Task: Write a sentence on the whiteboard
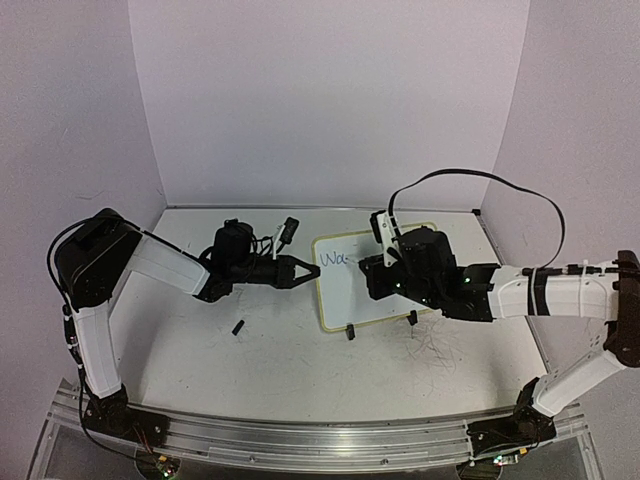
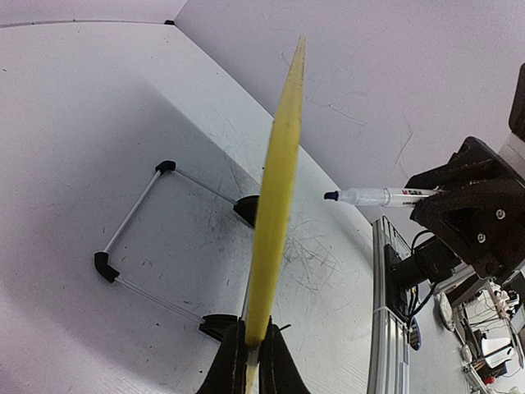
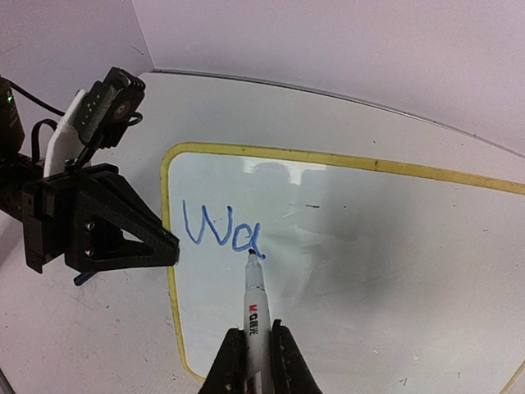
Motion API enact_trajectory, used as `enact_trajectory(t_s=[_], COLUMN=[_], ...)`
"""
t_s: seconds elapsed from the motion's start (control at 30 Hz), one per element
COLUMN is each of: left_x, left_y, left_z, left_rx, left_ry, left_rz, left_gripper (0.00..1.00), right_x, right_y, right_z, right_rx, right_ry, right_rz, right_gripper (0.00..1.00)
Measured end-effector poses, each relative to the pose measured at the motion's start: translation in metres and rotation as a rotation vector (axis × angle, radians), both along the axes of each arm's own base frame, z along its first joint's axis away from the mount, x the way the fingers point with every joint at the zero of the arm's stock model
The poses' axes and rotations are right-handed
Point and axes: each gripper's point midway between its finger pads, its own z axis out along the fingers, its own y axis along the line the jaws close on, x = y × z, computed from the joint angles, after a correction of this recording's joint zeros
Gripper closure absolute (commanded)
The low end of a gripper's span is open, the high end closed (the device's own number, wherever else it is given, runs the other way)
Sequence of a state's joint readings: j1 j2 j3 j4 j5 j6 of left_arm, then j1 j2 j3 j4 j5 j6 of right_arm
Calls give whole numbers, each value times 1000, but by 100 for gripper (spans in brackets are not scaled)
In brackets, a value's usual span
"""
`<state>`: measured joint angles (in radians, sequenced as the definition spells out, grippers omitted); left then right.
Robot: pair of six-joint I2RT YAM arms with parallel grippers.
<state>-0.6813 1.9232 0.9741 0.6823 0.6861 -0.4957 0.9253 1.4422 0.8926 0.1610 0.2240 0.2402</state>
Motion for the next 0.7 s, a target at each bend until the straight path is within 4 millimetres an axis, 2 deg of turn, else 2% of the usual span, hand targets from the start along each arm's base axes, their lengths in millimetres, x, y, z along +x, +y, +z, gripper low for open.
enact_trajectory(t_s=[0.7], left_x=[0], left_y=[0], left_z=[0], left_rx=[1], left_ry=[-3], left_rz=[0], left_gripper=[100], right_x=[0], right_y=[6], right_z=[8], right_rx=[24], right_ry=[-19], right_rz=[29], right_gripper=[100])
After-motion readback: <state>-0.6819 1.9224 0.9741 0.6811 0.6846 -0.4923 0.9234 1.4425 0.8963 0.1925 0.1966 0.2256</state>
